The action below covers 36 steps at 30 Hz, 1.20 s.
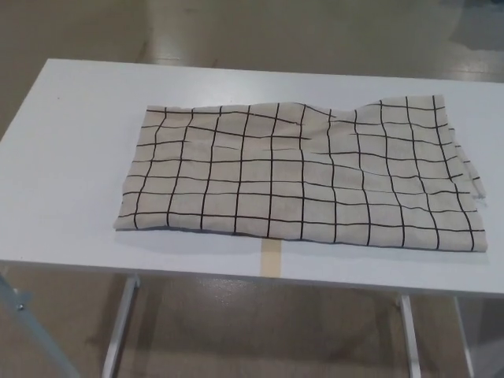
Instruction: Use the left hand to fold a white towel with checkered patterns in half.
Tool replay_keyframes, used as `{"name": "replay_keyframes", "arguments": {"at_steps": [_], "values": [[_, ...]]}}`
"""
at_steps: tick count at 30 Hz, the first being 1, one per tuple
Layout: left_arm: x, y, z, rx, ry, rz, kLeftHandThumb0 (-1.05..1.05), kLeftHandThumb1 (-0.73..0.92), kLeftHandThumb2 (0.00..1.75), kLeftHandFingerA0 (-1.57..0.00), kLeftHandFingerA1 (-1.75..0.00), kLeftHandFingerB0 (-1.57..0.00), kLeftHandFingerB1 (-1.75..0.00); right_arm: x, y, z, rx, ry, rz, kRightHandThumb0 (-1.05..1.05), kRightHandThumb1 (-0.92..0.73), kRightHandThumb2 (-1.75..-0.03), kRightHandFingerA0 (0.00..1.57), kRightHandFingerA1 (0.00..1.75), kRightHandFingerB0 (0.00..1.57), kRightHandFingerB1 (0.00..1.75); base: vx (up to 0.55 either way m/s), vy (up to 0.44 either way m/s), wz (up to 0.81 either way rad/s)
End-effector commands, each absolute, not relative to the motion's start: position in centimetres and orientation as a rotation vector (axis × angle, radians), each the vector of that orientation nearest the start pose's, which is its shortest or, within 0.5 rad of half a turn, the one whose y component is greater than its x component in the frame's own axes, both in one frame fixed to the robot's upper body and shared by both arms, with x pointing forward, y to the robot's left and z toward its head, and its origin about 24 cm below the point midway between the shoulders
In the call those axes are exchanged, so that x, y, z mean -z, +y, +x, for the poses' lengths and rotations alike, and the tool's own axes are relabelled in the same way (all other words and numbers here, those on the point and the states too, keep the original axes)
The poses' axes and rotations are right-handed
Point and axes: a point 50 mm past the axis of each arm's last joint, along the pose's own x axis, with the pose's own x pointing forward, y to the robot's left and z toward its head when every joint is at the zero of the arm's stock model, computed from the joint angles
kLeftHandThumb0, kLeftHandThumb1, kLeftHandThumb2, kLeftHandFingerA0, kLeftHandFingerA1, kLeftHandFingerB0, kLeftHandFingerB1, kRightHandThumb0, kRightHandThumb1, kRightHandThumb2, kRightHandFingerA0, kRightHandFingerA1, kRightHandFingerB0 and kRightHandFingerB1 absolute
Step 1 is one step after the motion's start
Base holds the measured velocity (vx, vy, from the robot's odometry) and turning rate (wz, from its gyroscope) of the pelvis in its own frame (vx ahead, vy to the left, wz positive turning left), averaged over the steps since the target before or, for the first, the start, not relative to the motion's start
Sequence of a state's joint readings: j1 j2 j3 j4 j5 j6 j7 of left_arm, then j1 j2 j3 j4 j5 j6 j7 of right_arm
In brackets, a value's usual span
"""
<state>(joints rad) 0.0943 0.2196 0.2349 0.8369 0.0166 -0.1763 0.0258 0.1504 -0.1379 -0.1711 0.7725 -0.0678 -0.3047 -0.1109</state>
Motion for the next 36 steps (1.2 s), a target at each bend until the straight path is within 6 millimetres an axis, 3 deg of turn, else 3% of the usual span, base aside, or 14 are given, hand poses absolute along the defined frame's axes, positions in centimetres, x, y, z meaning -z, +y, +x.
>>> {"name": "replay_keyframes", "arguments": {"at_steps": [1,2,3,4,7,8,16,17,22,26,28,30,33,36], "values": [[9.8,27.7,14.5,-0.447,0.54,0.104,-0.3,0.48,0.55,-0.34,-0.36,-0.31,-0.31,8.7,-24.1,15.0,0.434,0.348,-0.175,-0.38,-0.78,-0.62,0.42,0.43,0.37,0.42,0.0,0.0,0.0],[9.8,27.7,14.5,-0.447,0.539,0.104,-0.3,0.48,0.55,-0.34,-0.36,-0.31,-0.31,8.7,-24.1,15.0,0.434,0.347,-0.175,-0.38,-0.78,-0.62,0.42,0.43,0.37,0.42,0.0,0.0,0.0],[9.7,27.8,14.6,-0.453,0.527,0.096,-0.5,0.38,0.65,-0.18,-0.41,-0.13,-0.35,8.6,-24.0,15.3,0.431,0.335,-0.171,-0.38,-0.78,-0.63,0.42,0.43,0.37,0.42,0.0,0.0,0.0],[9.7,27.7,14.7,-0.458,0.514,0.092,-0.29,0.31,0.86,0.0,-0.5,0.0,-0.49,8.5,-23.9,15.5,0.423,0.32,-0.169,-0.38,-0.78,-0.63,0.41,0.44,0.37,0.42,0.0,0.0,0.0],[9.6,27.7,14.9,-0.464,0.497,0.087,-0.29,0.31,0.86,0.0,-0.5,0.0,-0.49,8.3,-23.7,15.7,0.412,0.3,-0.169,-0.38,-0.78,-0.63,0.41,0.44,0.37,0.42,0.0,0.0,0.0],[9.6,27.6,14.9,-0.462,0.487,0.092,-0.52,0.33,0.72,-0.01,-0.24,0.0,-0.15,8.2,-23.5,15.5,0.4,0.288,-0.173,-0.4,-0.79,-0.63,0.4,0.44,0.35,0.42,0.0,0.0,0.0],[7.3,28.1,15.6,-0.437,0.336,0.155,-0.57,0.36,0.73,0.0,-0.1,0.0,-0.1,7.9,-22.0,15.8,0.326,0.24,-0.164,-0.41,-0.79,-0.63,0.38,0.45,0.33,0.42,0.0,0.0,0.0],[6.0,28.0,15.5,-0.409,0.255,0.22,-0.62,0.39,0.73,0.0,0.0,0.0,-0.12,8.2,-22.1,15.4,0.324,0.253,-0.174,-0.42,-0.79,-0.63,0.39,0.45,0.33,0.43,0.0,0.0,0.0],[-1.6,26.2,15.0,-0.306,-0.153,0.519,-0.68,0.41,0.74,0.0,0.0,0.0,-0.07,9.0,-22.0,13.6,0.313,0.297,-0.181,-0.41,-0.79,-0.63,0.39,0.45,0.33,0.42,0.0,0.0,0.0],[-5.1,25.3,15.7,-0.297,-0.317,0.575,-0.67,0.41,0.74,0.0,0.0,0.0,-0.04,9.1,-21.8,13.7,0.314,0.304,-0.175,-0.41,-0.79,-0.63,0.39,0.45,0.33,0.42,0.0,0.0,0.0],[-5.5,25.2,15.7,-0.297,-0.328,0.58,-0.67,0.41,0.74,0.0,0.0,0.0,-0.04,9.1,-21.8,13.7,0.316,0.304,-0.175,-0.41,-0.79,-0.63,0.39,0.45,0.33,0.42,0.0,0.0,0.0],[-9.2,24.1,17.4,-0.253,-0.508,0.651,-0.63,0.39,0.7,0.0,-0.05,0.0,0.0,9.1,-21.8,14.1,0.323,0.306,-0.173,-0.42,-0.79,-0.63,0.39,0.45,0.33,0.41,0.0,0.0,0.0],[-10.2,23.8,17.7,-0.244,-0.547,0.677,-0.63,0.39,0.7,0.0,-0.05,0.0,0.0,9.1,-21.8,14.1,0.322,0.306,-0.173,-0.42,-0.79,-0.63,0.39,0.45,0.33,0.41,0.0,0.0,0.0],[-13.0,22.0,20.7,-0.153,-0.651,0.847,-0.56,0.35,0.66,0.0,-0.06,0.0,0.0,9.2,-21.8,13.7,0.326,0.317,-0.182,-0.42,-0.79,-0.63,0.39,0.45,0.33,0.41,0.0,0.0,0.0]]}}
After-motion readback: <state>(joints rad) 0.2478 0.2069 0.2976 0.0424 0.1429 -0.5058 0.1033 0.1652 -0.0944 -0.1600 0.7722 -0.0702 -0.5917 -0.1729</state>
